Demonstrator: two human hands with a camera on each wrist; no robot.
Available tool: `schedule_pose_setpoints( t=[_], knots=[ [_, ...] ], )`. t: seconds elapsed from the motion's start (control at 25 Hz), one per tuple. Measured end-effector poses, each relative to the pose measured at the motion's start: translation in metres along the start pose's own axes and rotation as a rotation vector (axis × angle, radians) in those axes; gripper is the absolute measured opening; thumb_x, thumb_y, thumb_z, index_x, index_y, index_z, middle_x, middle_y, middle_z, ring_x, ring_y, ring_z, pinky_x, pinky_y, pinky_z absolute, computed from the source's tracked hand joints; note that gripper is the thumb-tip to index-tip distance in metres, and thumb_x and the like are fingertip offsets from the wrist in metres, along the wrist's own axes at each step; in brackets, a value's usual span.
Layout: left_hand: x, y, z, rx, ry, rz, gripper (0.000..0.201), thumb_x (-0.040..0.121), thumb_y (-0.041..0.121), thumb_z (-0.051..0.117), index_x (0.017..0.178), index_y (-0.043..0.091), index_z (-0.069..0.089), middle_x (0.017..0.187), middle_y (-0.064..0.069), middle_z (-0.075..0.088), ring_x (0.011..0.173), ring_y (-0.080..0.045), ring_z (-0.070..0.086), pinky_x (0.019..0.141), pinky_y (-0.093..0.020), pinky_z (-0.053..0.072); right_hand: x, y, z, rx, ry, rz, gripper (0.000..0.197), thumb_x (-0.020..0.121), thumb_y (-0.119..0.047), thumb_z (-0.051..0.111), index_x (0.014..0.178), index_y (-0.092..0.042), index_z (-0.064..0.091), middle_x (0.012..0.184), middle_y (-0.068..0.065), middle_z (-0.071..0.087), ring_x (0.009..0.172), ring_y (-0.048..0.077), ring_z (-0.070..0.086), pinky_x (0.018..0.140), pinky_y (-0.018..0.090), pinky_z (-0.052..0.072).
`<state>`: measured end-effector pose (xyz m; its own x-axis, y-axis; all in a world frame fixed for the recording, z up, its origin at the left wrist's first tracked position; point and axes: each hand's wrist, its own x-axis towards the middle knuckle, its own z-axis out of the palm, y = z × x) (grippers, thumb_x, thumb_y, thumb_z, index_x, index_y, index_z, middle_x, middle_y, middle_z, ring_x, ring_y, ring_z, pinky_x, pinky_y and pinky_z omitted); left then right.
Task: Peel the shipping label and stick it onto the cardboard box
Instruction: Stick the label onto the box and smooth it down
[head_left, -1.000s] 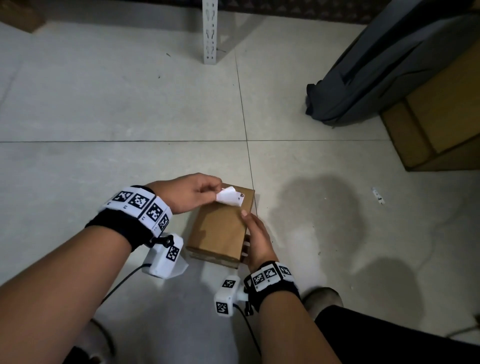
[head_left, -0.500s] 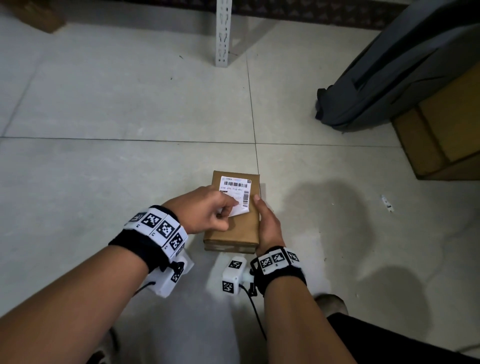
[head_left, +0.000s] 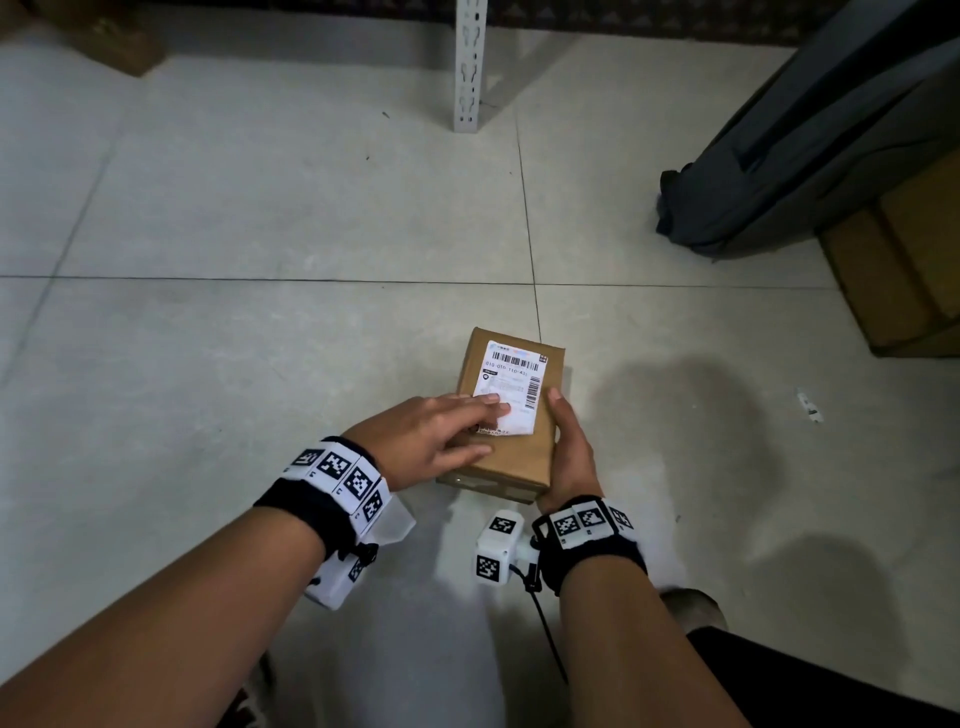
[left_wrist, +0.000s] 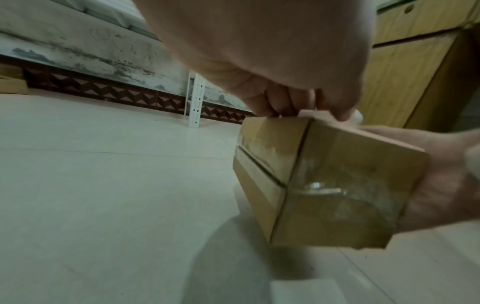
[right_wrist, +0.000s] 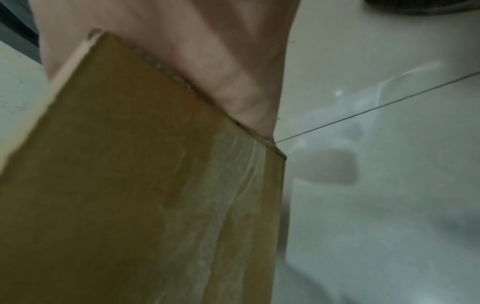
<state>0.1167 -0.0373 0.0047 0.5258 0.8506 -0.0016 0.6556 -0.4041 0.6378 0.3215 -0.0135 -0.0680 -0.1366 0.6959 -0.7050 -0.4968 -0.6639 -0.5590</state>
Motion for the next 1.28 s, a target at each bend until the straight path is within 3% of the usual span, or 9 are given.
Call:
schedule_pose_setpoints(
  t=[0.24, 0.36, 0.44, 0.52, 0.64, 0.72, 0.88, 1.04, 1.28],
  knots=[
    [-0.002, 0.007, 0.01, -0.048, 0.136, 0.066, 0.051, 0.095, 0.032, 0.061, 0.142, 0.014, 0.052, 0.149, -0.004, 0.052, 0.139, -0.014, 0.047, 0.117, -0.035, 0.036, -0.007, -0.011, 0.006, -0.004, 0.01, -0.018, 0.067, 0.077, -0.055, 0.076, 0.13, -0.014, 0.072, 0.128, 0.021, 0.072, 0.12, 0.044, 0.067, 0.107, 0.064, 0.048],
    [0.002, 0.015, 0.01, -0.481, 0.28, -0.243, 0.053, 0.093, 0.025, 0.066, 0.144, 0.027, 0.047, 0.152, 0.008, 0.047, 0.14, -0.001, 0.041, 0.117, -0.025, 0.034, -0.014, -0.017, 0.012, 0.003, -0.002, -0.049, 0.06, 0.086, -0.055, 0.068, 0.131, -0.016, 0.071, 0.127, 0.019, 0.073, 0.12, 0.043, 0.068, 0.106, 0.059, 0.051],
    [0.011, 0.025, 0.008, -0.842, 0.353, -0.465, 0.045, 0.093, 0.024, 0.065, 0.135, 0.032, 0.05, 0.137, 0.012, 0.06, 0.123, 0.004, 0.057, 0.108, -0.026, 0.045, -0.019, -0.02, 0.013, -0.003, -0.04, -0.062, 0.054, 0.095, -0.052, 0.059, 0.133, -0.015, 0.069, 0.126, 0.019, 0.073, 0.117, 0.04, 0.07, 0.103, 0.053, 0.054],
    [0.019, 0.025, 0.008, -1.046, 0.387, -0.641, 0.037, 0.093, 0.025, 0.064, 0.129, 0.023, 0.054, 0.128, 0.002, 0.067, 0.104, -0.003, 0.068, 0.097, -0.032, 0.054, -0.021, -0.019, 0.013, -0.037, -0.04, -0.069, 0.052, 0.095, -0.051, 0.06, 0.131, -0.016, 0.07, 0.126, 0.019, 0.074, 0.117, 0.04, 0.07, 0.107, 0.058, 0.051],
    [0.015, 0.01, 0.008, -1.126, 0.355, -0.819, 0.063, 0.08, 0.048, 0.072, 0.135, 0.021, 0.056, 0.127, -0.005, 0.069, 0.115, -0.026, 0.066, 0.104, -0.045, 0.047, -0.024, -0.017, 0.012, -0.037, -0.044, -0.054, 0.052, 0.095, -0.05, 0.061, 0.132, -0.016, 0.07, 0.128, 0.018, 0.073, 0.12, 0.04, 0.068, 0.11, 0.062, 0.046],
    [0.01, 0.004, 0.009, -1.167, 0.278, -0.831, 0.063, 0.072, 0.056, 0.074, 0.128, 0.03, 0.061, 0.118, -0.004, 0.074, 0.113, -0.035, 0.067, 0.099, -0.051, 0.05, -0.028, -0.019, 0.014, -0.046, -0.063, -0.032, 0.051, 0.097, -0.05, 0.057, 0.133, -0.016, 0.069, 0.126, 0.018, 0.074, 0.116, 0.039, 0.07, 0.107, 0.058, 0.05],
    [0.003, -0.001, 0.012, -1.164, 0.231, -0.805, 0.068, 0.072, 0.046, 0.078, 0.134, 0.036, 0.052, 0.112, 0.0, 0.076, 0.106, -0.03, 0.071, 0.091, -0.051, 0.056, -0.032, -0.022, 0.019, -0.106, -0.104, -0.017, 0.049, 0.098, -0.049, 0.055, 0.13, -0.016, 0.071, 0.121, 0.018, 0.076, 0.104, 0.036, 0.076, 0.093, 0.049, 0.059],
    [0.002, -0.003, 0.006, -1.144, 0.242, -0.801, 0.075, 0.068, 0.043, 0.081, 0.137, 0.034, 0.05, 0.113, -0.003, 0.076, 0.105, -0.033, 0.071, 0.084, -0.049, 0.058, -0.033, -0.021, 0.023, -0.228, -0.156, -0.025, 0.051, 0.093, -0.049, 0.062, 0.135, -0.02, 0.066, 0.127, 0.014, 0.074, 0.116, 0.037, 0.071, 0.093, 0.047, 0.059],
    [0.003, -0.008, 0.001, -1.091, 0.259, -0.871, 0.055, 0.074, 0.047, 0.067, 0.126, 0.031, 0.061, 0.111, -0.001, 0.076, 0.108, -0.031, 0.069, 0.095, -0.054, 0.054, -0.031, -0.02, 0.022, -0.324, -0.328, -0.007, 0.065, 0.078, -0.013, 0.073, 0.14, -0.027, 0.059, 0.133, 0.011, 0.071, 0.119, 0.037, 0.067, 0.098, 0.06, 0.055]
  ],
)
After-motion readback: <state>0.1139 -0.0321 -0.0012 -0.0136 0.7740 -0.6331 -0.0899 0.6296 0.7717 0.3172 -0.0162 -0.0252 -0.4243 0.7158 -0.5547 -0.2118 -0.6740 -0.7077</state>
